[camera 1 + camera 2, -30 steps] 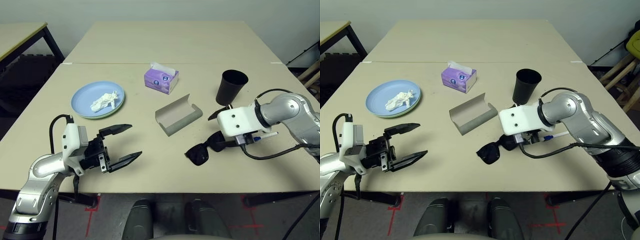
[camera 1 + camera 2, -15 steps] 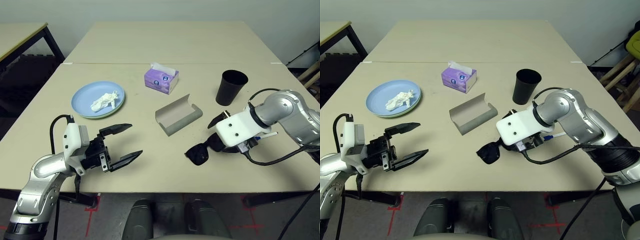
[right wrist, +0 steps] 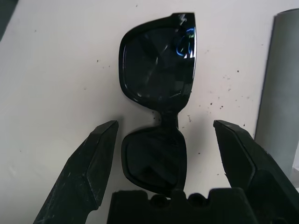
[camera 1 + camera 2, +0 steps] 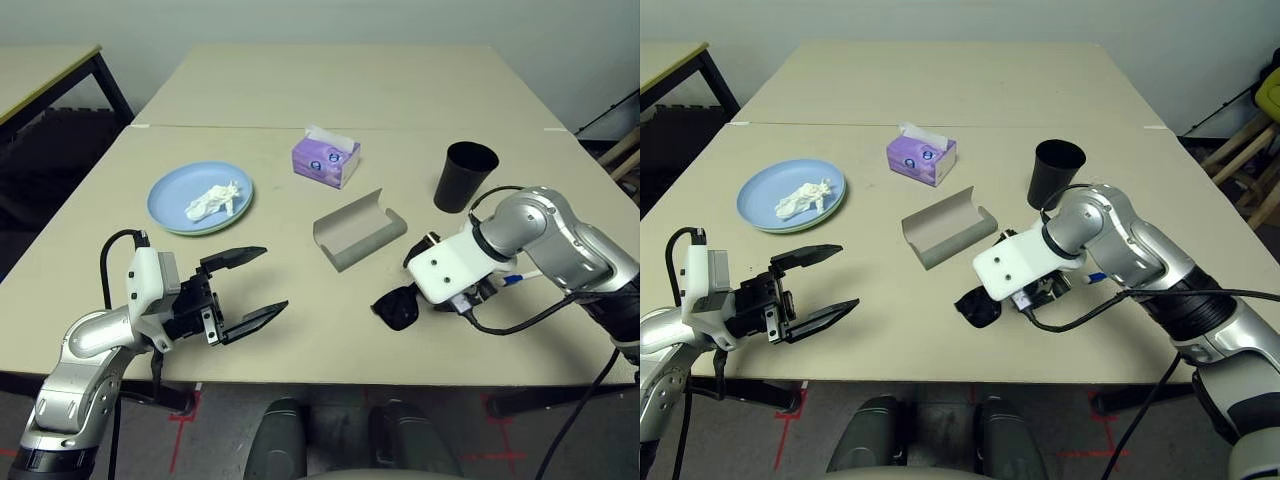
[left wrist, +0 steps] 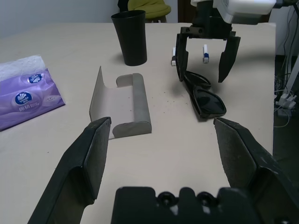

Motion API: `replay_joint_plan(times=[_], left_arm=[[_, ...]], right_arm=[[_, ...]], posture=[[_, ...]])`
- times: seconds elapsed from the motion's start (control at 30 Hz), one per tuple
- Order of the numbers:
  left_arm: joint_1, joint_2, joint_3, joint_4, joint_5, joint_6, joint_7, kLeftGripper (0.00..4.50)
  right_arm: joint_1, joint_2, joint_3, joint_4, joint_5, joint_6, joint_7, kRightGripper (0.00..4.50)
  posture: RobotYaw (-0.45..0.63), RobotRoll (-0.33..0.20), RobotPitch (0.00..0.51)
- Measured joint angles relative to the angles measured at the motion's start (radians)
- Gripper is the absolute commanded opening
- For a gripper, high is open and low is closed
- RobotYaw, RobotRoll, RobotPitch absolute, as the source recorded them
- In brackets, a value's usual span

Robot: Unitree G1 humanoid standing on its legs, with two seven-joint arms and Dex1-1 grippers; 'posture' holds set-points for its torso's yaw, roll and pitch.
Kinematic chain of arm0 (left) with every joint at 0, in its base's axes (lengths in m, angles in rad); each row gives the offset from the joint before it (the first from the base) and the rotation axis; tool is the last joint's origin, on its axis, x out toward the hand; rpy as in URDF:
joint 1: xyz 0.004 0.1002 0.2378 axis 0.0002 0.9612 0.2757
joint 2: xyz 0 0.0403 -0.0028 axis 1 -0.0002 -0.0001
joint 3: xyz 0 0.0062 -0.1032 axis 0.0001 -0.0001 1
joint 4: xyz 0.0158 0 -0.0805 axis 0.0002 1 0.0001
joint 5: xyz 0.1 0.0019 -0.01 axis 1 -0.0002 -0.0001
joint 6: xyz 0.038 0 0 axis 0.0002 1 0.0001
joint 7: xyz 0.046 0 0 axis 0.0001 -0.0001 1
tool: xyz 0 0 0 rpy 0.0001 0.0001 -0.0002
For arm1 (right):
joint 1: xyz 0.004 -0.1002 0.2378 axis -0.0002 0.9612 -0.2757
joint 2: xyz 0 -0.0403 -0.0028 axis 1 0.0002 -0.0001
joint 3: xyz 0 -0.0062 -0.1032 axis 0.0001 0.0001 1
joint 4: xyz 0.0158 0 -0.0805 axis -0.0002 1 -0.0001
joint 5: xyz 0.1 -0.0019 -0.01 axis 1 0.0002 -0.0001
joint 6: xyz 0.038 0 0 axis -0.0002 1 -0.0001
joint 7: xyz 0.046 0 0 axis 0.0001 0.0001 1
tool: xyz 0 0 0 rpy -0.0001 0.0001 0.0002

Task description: Organize and tidy the items on the table.

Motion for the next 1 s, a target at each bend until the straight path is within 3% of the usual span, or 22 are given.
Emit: replay_joint_plan(times=[0.43, 1.0], left_arm=[[-0.001, -0.002, -0.002, -0.003, 0.0, 0.004, 0.013, 4.47], [-0.001, -0.003, -0.008, -0.012, 0.0, 0.016, 0.025, 4.47]], right_arm=[[-0.001, 0.058, 0.032, 0.008, -0.084, -0.025, -0.002, 4.5], [0.013, 0.063, 0.039, 0.041, -0.13, -0.041, -0.004, 4.5]], posture=[[0.2, 0.0, 0.044], [0.21, 0.0, 0.05]])
